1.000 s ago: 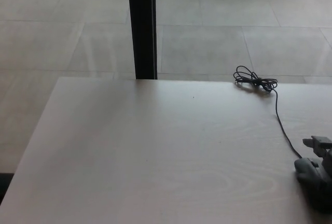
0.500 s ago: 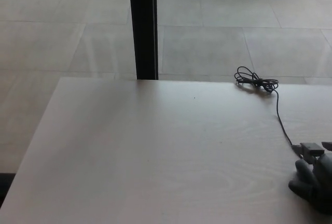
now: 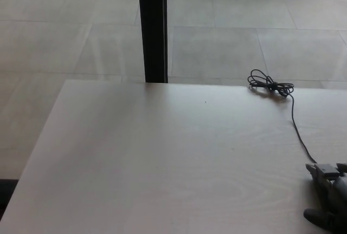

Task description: The robot uses its right fingers to click on the left button of the black mouse placed on the table.

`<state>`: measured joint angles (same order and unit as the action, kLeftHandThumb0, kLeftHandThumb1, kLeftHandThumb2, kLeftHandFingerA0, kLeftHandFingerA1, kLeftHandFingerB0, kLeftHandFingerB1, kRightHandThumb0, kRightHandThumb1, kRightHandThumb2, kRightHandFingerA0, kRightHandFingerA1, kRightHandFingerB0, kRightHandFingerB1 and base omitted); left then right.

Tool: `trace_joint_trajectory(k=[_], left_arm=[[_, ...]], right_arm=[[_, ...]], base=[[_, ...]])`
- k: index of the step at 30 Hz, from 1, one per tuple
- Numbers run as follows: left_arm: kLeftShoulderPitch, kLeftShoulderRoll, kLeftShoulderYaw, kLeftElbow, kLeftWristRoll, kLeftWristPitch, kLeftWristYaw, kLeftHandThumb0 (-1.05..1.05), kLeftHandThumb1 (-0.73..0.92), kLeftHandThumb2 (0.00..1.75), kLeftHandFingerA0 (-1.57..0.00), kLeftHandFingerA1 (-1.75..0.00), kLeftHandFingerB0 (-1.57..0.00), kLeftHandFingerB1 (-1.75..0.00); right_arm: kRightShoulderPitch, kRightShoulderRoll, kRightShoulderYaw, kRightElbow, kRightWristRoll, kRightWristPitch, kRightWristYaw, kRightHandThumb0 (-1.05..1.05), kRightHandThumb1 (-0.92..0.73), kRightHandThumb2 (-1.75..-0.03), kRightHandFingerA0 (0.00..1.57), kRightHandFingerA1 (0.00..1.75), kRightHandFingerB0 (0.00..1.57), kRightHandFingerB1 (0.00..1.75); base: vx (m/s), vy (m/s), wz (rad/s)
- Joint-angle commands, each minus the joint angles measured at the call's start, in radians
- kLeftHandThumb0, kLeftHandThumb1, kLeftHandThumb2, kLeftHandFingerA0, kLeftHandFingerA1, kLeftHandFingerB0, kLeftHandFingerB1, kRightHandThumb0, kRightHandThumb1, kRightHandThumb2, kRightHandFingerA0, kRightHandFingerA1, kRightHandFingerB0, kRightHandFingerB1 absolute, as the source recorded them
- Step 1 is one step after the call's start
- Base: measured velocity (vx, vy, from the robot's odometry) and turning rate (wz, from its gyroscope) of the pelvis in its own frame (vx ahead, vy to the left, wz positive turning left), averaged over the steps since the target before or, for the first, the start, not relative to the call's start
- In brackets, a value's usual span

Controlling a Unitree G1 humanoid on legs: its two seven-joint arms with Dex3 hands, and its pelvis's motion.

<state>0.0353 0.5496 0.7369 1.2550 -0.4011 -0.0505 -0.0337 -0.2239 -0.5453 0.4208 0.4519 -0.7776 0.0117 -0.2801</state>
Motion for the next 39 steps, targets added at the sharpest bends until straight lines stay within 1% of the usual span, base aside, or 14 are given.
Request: trace_joint_trajectory(k=[1,3,5,6,8,9,27,29,30,35,36,37,38,39], left_arm=[[0.014,0.022,0.003,0.002,-0.016,-0.011,-0.023,-0.98,0.92,0.89,-0.59,-0.93,-0.37,-0.45],[0.019,0.020,-0.004,-0.002,-0.010,-0.018,-0.019,-1.02,0.92,0.97,-0.68,-1.20,-0.35,-0.45],[0.016,0.022,-0.003,0.002,-0.011,-0.013,-0.005,-0.88,0.82,1.23,-0.59,-0.86,-0.34,-0.52],[0.019,0.022,-0.012,0.001,-0.003,-0.019,-0.005,-0.97,0.92,0.87,-0.61,-0.94,-0.38,-0.45],[0.023,0.021,-0.007,0.003,-0.010,-0.024,-0.011,-0.86,0.84,1.30,-0.66,-0.99,-0.29,-0.52],[0.025,0.020,-0.006,0.002,-0.012,-0.024,-0.013,-0.99,0.92,0.90,-0.68,-1.03,-0.35,-0.43],[0.041,0.013,-0.010,0.003,-0.015,-0.039,-0.027,-1.03,0.92,0.89,-0.63,-1.15,-0.36,-0.42],[0.043,0.011,-0.010,0.001,-0.019,-0.043,-0.043,-1.01,0.92,0.87,-0.66,-1.09,-0.33,-0.42],[0.042,0.011,-0.008,0.003,-0.021,-0.043,-0.042,-1.05,0.92,0.95,-0.64,-1.10,-0.32,-0.43],[0.032,0.014,0.014,0.010,-0.040,-0.030,-0.034,-1.04,0.92,0.91,-0.65,-1.07,-0.38,-0.44],[0.032,0.018,0.008,0.009,-0.033,-0.026,-0.037,-0.95,0.86,1.33,-0.66,-1.07,-0.29,-0.50],[0.031,0.015,0.003,0.007,-0.027,-0.037,-0.030,-1.03,0.92,0.95,-0.68,-1.16,-0.38,-0.45],[0.029,0.018,-0.002,0.007,-0.023,-0.031,-0.029,-0.90,0.84,1.33,-0.64,-1.04,-0.27,-0.51],[0.030,0.019,-0.003,0.006,-0.023,-0.029,-0.032,-1.02,0.92,0.88,-0.64,-1.02,-0.35,-0.43]], right_arm=[[0.023,-0.018,0.000,0.029,-0.045,0.051,0.002,-0.96,-0.92,-0.81,0.14,0.52,0.28,0.36],[0.025,-0.012,-0.016,0.031,-0.021,0.033,0.001,-0.96,-0.91,-0.80,0.13,0.52,0.28,0.35],[0.021,-0.008,-0.017,0.033,-0.022,0.043,0.012,-0.97,-0.91,-0.80,0.11,0.52,0.27,0.35],[0.019,-0.005,-0.019,0.035,-0.017,0.039,0.014,-0.96,-0.92,-0.79,0.11,0.51,0.26,0.34],[0.016,-0.001,-0.021,0.037,-0.012,0.035,0.017,-0.96,-0.92,-0.79,0.11,0.52,0.27,0.34],[0.015,0.000,-0.020,0.039,-0.016,0.035,0.010,-0.94,-0.92,-0.79,0.13,0.54,0.28,0.35],[0.025,0.088,-0.188,0.077,0.150,0.017,0.054,-0.92,-0.92,-0.78,0.16,0.57,0.34,0.38],[0.024,0.106,-0.217,0.082,0.195,0.021,0.097,-0.93,-0.83,-1.24,0.23,0.64,0.26,0.46],[0.025,0.111,-0.226,0.080,0.201,0.020,0.103,-0.94,-0.92,-0.78,0.21,0.58,0.35,0.40],[0.029,0.127,-0.262,0.079,0.225,0.025,0.126,-0.96,-0.86,-0.82,0.21,0.51,0.35,0.39],[0.024,0.122,-0.263,0.084,0.227,0.019,0.135,-0.90,-0.92,-0.76,0.22,0.48,0.35,0.35],[0.024,0.119,-0.265,0.076,0.228,0.027,0.145,-0.89,-0.92,-0.75,0.18,0.50,0.34,0.35],[0.024,0.106,-0.252,0.070,0.204,0.032,0.144,-0.91,-0.92,-0.76,0.16,0.52,0.35,0.35],[0.024,0.097,-0.245,0.069,0.194,0.026,0.144,-0.92,-0.91,-0.77,0.15,0.52,0.35,0.36]], base=[[0.00,0.000,0.00],[0.00,0.000,0.00],[0.00,0.000,0.00],[0.00,0.000,0.00],[0.00,0.000,0.00],[0.00,0.000,0.00],[0.00,0.000,0.00],[0.00,0.000,0.00],[0.00,0.000,0.00],[0.00,0.000,0.00],[0.00,0.000,0.00],[0.00,0.000,0.00],[0.00,0.000,0.00],[0.00,0.000,0.00]])
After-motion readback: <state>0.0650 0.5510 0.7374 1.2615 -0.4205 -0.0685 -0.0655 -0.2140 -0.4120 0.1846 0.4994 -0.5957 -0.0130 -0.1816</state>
